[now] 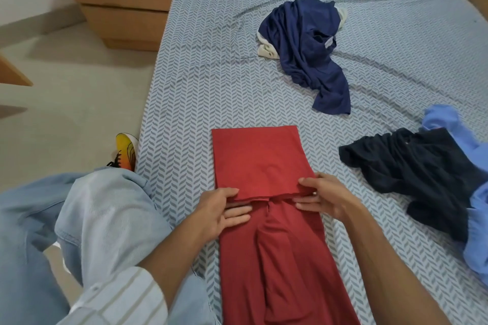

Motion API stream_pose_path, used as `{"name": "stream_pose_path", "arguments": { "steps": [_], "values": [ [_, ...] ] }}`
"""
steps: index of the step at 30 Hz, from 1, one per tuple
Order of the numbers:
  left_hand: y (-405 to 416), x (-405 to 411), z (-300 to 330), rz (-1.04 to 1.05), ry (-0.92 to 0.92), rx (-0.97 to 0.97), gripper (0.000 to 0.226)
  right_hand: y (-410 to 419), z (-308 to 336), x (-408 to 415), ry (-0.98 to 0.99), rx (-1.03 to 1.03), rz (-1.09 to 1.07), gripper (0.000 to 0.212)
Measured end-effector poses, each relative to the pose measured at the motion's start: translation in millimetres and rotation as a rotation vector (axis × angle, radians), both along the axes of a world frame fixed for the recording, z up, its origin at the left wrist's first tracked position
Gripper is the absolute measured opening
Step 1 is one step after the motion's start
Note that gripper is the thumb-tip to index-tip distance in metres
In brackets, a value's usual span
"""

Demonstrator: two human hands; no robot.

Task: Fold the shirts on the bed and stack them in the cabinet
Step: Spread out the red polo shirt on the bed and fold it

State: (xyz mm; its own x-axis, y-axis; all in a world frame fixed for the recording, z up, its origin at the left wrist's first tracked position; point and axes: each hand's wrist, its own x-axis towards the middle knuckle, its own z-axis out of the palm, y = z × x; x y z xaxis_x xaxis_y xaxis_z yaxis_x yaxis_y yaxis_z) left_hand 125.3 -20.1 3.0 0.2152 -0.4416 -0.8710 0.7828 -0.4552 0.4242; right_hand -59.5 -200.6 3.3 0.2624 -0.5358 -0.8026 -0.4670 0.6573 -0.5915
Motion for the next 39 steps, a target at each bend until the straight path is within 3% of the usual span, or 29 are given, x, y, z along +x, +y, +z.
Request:
{"name": "stream_pose_path", "arguments": {
  "steps": [3, 5, 8, 14, 17, 20, 28, 32, 36, 39],
  "values": [
    [12, 14, 7, -0.382, -0.230, 0.148, 0.049, -16, 0, -7, 0.327, -0.295, 0.222, 0.044],
    [13, 28, 10, -0.495, -0.388, 0.208, 0.054, -32, 0, -2, 0.401, -0.474, 0.325, 0.047],
    [-1, 53, 4, -0.402, -0.620, 0.200, 0.047, -59, 3, 23, 0.311, -0.540, 0.353, 0.032],
    [-55, 99, -3, -0.358, -0.942, 0.174, 0.034, -98, 3, 82, 0.180, -0.403, 0.218, 0.026],
    [-79, 118, -8, -0.353, -0.911, 0.200, 0.037, -110, 6, 98, 0.218, -0.352, 0.248, 0.017],
    [-89, 134, -7, -0.405, -0.796, 0.182, 0.024, -119, 10, 103, 0.303, -0.312, 0.362, 0.008],
    [-97, 149, -7, -0.404, -0.696, 0.036, 0.013, -138, 4, 105, 0.275, -0.354, 0.408, 0.013],
    [-94, 144, -13, -0.322, -0.505, -0.046, 0.031, -134, 3, 103, 0.278, -0.320, 0.501, 0.009],
    [-88, 144, 1, -0.344, -0.520, -0.064, 0.043, -125, 16, 99, 0.211, -0.339, 0.477, 0.013],
    [-76, 137, 27, -0.398, -0.660, -0.135, 0.031, -116, 39, 85, 0.170, -0.403, 0.459, 0.015]
  ]
}}
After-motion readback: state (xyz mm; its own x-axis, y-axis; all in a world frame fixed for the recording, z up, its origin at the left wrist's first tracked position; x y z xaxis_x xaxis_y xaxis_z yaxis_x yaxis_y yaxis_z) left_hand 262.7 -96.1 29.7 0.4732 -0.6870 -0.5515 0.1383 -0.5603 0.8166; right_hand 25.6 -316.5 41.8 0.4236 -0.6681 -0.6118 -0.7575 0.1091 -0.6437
